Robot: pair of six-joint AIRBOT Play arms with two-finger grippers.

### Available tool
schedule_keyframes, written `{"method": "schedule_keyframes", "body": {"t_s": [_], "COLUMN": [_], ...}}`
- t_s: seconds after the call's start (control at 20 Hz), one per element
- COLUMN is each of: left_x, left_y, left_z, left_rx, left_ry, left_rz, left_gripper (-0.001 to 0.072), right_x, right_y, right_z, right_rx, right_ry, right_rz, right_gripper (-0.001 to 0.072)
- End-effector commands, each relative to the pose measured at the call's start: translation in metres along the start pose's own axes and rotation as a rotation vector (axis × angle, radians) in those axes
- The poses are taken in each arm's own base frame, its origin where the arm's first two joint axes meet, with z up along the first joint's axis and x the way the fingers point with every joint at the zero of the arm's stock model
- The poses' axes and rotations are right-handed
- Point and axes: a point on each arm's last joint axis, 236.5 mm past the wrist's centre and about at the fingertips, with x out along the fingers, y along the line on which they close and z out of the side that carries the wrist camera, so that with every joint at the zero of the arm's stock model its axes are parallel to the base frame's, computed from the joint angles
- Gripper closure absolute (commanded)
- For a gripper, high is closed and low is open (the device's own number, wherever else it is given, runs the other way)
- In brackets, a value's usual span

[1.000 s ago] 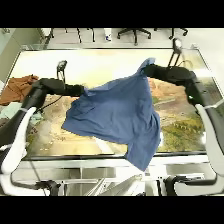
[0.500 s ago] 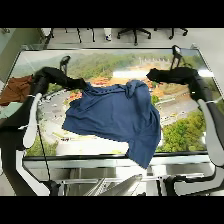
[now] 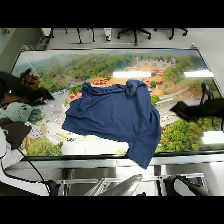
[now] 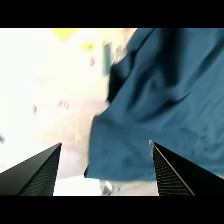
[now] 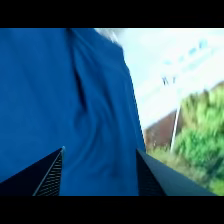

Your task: Fold the shirts.

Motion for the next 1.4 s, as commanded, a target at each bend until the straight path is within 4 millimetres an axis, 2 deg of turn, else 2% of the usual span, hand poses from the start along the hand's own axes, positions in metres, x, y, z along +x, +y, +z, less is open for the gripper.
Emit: {"method": "schedule_keyframes", "body": {"t_s": [0.0, 0.05, 0.15, 0.3, 0.45, 0.55, 0.65, 0.7, 0.8, 0.9, 1.05, 1.15, 1.2, 1.3, 1.35], "left_x": [0.024, 0.035, 0.058, 0.081, 0.099, 0.115, 0.13, 0.136, 0.143, 0.146, 0.144, 0.14, 0.136, 0.122, 0.11], "left_y": [0.023, 0.021, 0.029, 0.039, 0.009, -0.01, -0.026, -0.033, -0.042, -0.043, -0.037, -0.034, -0.032, -0.038, -0.044], "left_z": [-0.051, -0.057, -0.067, -0.071, -0.073, -0.084, -0.082, -0.083, -0.091, -0.093, -0.089, -0.087, -0.086, -0.077, -0.071], "left_rx": [-0.072, -0.079, -0.097, -0.129, -0.107, -0.036, 0.023, 0.045, 0.087, 0.088, 0.069, 0.051, 0.048, 0.073, 0.102], "left_ry": [0.086, 0.1, 0.139, 0.166, 0.208, 0.267, 0.268, 0.272, 0.307, 0.315, 0.299, 0.291, 0.282, 0.234, 0.196], "left_rz": [-0.113, -0.168, -0.179, -0.19, -0.308, -0.301, -0.28, -0.272, -0.279, -0.28, -0.278, -0.281, -0.281, -0.271, -0.262], "left_gripper": [0.009, 0.009, 0.0109, 0.0108, 0.0109, 0.0109, 0.011, 0.0143, 0.068, 0.0686, 0.0687, 0.0687, 0.0687, 0.0688, 0.0688], "right_x": [0.018, 0.025, 0.038, 0.051, 0.053, 0.053, 0.058, 0.062, 0.072, 0.082, 0.099, 0.107, 0.108, 0.102, 0.096], "right_y": [-0.022, -0.031, -0.04, -0.047, -0.049, -0.05, -0.053, -0.055, -0.055, -0.047, -0.049, -0.039, -0.028, -0.004, 0.011], "right_z": [-0.04, -0.044, -0.049, -0.056, -0.057, -0.057, -0.06, -0.063, -0.072, -0.074, -0.078, -0.08, -0.08, -0.081, -0.077], "right_rx": [0.115, 0.123, 0.144, 0.166, 0.156, 0.149, 0.158, 0.159, 0.165, 0.156, 0.158, 0.151, 0.132, 0.049, -0.003], "right_ry": [0.089, 0.118, 0.172, 0.223, 0.231, 0.23, 0.252, 0.272, 0.319, 0.339, 0.36, 0.377, 0.382, 0.407, 0.399], "right_rz": [0.071, 0.057, 0.053, 0.052, 0.052, 0.049, 0.048, 0.05, 0.063, 0.092, 0.084, 0.13, 0.171, 0.236, 0.259], "right_gripper": [0.024, 0.0239, 0.0201, 0.0201, 0.0201, 0.0201, 0.0201, 0.0201, 0.0201, 0.0201, 0.0202, 0.0225, 0.0427, 0.0697, 0.0693]}}
